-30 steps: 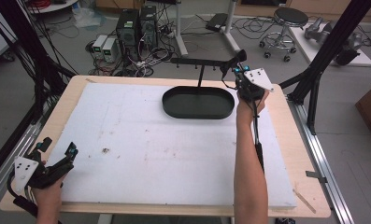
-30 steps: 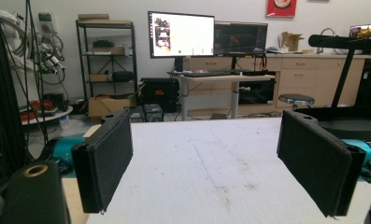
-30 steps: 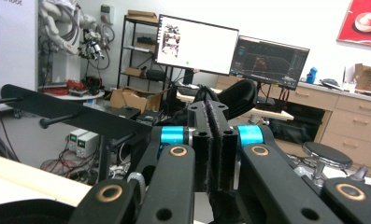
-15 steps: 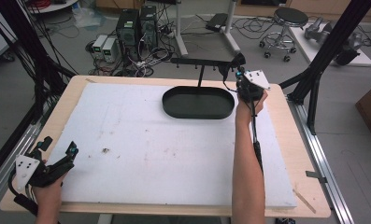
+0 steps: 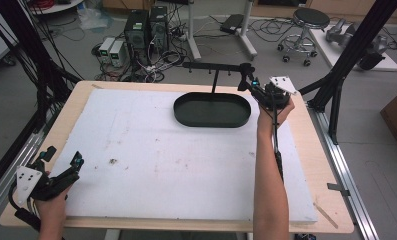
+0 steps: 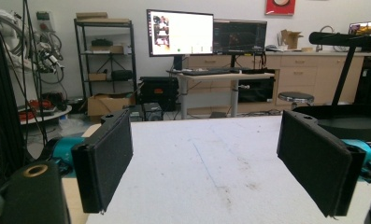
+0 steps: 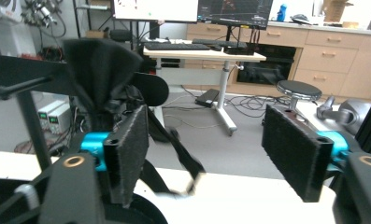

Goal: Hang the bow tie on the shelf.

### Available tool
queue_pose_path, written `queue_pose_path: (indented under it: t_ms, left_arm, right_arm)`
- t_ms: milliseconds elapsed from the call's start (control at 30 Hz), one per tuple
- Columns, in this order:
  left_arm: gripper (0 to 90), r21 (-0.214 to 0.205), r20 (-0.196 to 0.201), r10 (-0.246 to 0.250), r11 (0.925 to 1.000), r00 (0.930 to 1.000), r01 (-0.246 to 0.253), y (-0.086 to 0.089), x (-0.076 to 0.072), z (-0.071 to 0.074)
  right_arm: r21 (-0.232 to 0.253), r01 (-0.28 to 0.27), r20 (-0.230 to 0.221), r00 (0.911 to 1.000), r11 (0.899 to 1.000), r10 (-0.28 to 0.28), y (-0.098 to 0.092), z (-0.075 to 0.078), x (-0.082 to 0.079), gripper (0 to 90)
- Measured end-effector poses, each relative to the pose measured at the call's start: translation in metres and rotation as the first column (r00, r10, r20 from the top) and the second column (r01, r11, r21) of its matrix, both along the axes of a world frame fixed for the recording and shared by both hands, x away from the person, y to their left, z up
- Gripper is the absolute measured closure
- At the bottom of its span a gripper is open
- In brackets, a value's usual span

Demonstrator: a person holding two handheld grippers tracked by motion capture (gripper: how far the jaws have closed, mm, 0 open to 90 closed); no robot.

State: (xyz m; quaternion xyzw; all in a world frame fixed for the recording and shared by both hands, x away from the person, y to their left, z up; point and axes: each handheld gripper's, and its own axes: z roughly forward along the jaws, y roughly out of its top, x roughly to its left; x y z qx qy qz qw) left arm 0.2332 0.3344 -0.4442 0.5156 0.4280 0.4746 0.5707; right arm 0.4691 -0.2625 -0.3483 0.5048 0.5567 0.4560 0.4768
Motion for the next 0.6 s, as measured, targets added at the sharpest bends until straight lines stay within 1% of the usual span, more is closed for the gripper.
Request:
queue_pose_path:
  t_ms: [33,67,100,133,233,267,300,333,367,400,467,500,533,567,600]
  left_arm:
    - [18.6,0.003,-0.003,-0.002,1.0,1.0,0.002,0.0,0.0,0.0]
    - [18.5,0.002,-0.004,-0.004,1.0,1.0,0.004,-0.001,0.0,0.0]
    - [18.3,0.0,-0.004,-0.013,0.9999,0.9999,0.013,-0.002,0.0,0.001]
    - [18.3,0.0,-0.004,-0.013,0.9999,0.9999,0.013,-0.002,0.0,0.001]
    - [18.3,0.002,-0.002,-0.018,0.9998,0.9998,0.018,-0.004,0.0,0.002]
    - [18.2,0.001,-0.001,-0.021,0.9998,0.9998,0.021,-0.004,0.0,0.002]
    - [18.2,0.0,-0.003,-0.024,0.9997,0.9997,0.024,-0.005,0.0,0.003]
    - [18.0,-0.003,-0.003,-0.03,0.9996,0.9996,0.03,-0.006,-0.001,0.004]
    - [17.9,-0.003,-0.003,-0.03,0.9996,0.9996,0.03,-0.006,-0.001,0.004]
    - [17.9,-0.004,-0.004,-0.031,0.9995,0.9995,0.031,-0.006,-0.001,0.005]
    - [17.7,-0.009,-0.005,-0.036,0.9993,0.9994,0.035,-0.007,-0.001,0.006]
    - [17.7,-0.009,-0.01,-0.038,0.9992,0.9992,0.038,-0.007,-0.001,0.007]
    - [17.7,-0.011,-0.012,-0.041,0.9991,0.9991,0.041,-0.007,-0.002,0.007]
    - [17.7,-0.014,-0.013,-0.043,0.999,0.999,0.043,-0.008,-0.002,0.008]
    - [17.6,-0.016,-0.015,-0.046,0.9988,0.9988,0.046,-0.008,-0.002,0.008]
  right_arm:
    - [-0.011,-0.006,-0.001,1.0,1.0,0.006,0.001,0.002,-0.003,28.2]
    - [-0.026,-0.017,0.007,0.9998,1.0,0.017,0.002,0.006,-0.009,26.9]
    - [-0.03,-0.024,0.012,0.9996,0.999,0.024,0.002,0.009,-0.013,26.1]
    - [-0.03,-0.024,0.012,0.9996,0.999,0.024,0.002,0.009,-0.013,26.1]
    - [-0.026,-0.047,0.027,0.9985,0.999,0.048,0.004,0.015,-0.028,24.9]
    - [-0.02,-0.059,0.03,0.9978,0.998,0.059,0.005,0.021,-0.04,23.3]
    - [-0.02,-0.059,0.03,0.9978,0.998,0.059,0.005,0.021,-0.04,23.3]
    - [-0.032,-0.064,0.047,0.9967,0.997,0.066,0.006,0.026,-0.054,23.1]
    - [-0.032,-0.064,0.047,0.9967,0.997,0.066,0.006,0.026,-0.054,23.1]
    - [-0.025,-0.074,0.065,0.995,0.997,0.076,0.004,0.031,-0.07,22.6]
    - [-0.007,-0.097,0.093,0.9909,0.995,0.097,0.001,0.035,-0.087,22.6]
    - [-0.007,-0.097,0.093,0.9909,0.995,0.097,0.001,0.035,-0.087,22.6]
    - [0.008,-0.114,0.129,0.9853,0.993,0.112,-0.003,0.037,-0.105,22.3]
    - [0.008,-0.114,0.129,0.9853,0.993,0.112,-0.003,0.037,-0.105,22.3]
    - [0.012,-0.126,0.159,0.9797,0.992,0.123,-0.008,0.039,-0.122,21.9]
